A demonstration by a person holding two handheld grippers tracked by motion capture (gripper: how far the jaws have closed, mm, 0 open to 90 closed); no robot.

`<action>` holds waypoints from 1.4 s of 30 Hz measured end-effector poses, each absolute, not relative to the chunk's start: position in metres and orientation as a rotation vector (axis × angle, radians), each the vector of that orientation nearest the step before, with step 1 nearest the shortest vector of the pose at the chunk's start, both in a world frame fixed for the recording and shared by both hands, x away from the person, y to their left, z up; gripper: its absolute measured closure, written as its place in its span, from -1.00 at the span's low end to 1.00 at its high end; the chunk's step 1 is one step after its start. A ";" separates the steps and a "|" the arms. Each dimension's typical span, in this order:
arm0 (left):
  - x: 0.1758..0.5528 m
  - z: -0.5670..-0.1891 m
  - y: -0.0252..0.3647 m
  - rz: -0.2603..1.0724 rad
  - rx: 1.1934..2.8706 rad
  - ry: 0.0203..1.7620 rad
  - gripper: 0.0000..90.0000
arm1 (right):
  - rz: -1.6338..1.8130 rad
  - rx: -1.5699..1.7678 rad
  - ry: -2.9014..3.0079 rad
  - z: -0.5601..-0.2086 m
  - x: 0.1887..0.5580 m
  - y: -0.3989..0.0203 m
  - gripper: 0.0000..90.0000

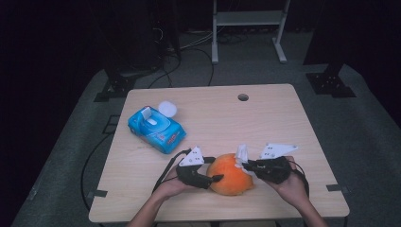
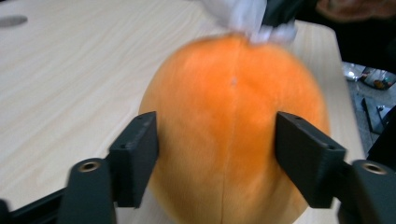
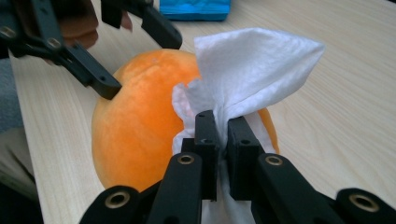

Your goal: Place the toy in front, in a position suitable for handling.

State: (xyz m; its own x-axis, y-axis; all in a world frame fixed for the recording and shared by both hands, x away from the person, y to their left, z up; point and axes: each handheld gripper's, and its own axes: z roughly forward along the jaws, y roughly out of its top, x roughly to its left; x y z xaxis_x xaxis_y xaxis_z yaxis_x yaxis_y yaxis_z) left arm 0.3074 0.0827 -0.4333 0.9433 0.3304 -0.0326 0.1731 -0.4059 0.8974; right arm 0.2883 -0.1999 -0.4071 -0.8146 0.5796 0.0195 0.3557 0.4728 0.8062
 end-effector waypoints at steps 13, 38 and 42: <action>0.313 -0.446 0.088 0.170 2.003 0.415 -0.14 | 1.291 0.791 2.490 -0.411 0.289 -0.198 0.85; 0.321 -0.451 0.098 0.123 1.973 0.460 -0.18 | 1.338 0.735 2.578 -0.411 0.287 -0.195 0.86; 0.321 -0.450 0.096 0.132 1.977 0.456 -0.18 | 1.263 0.786 2.609 -0.417 0.292 -0.207 0.86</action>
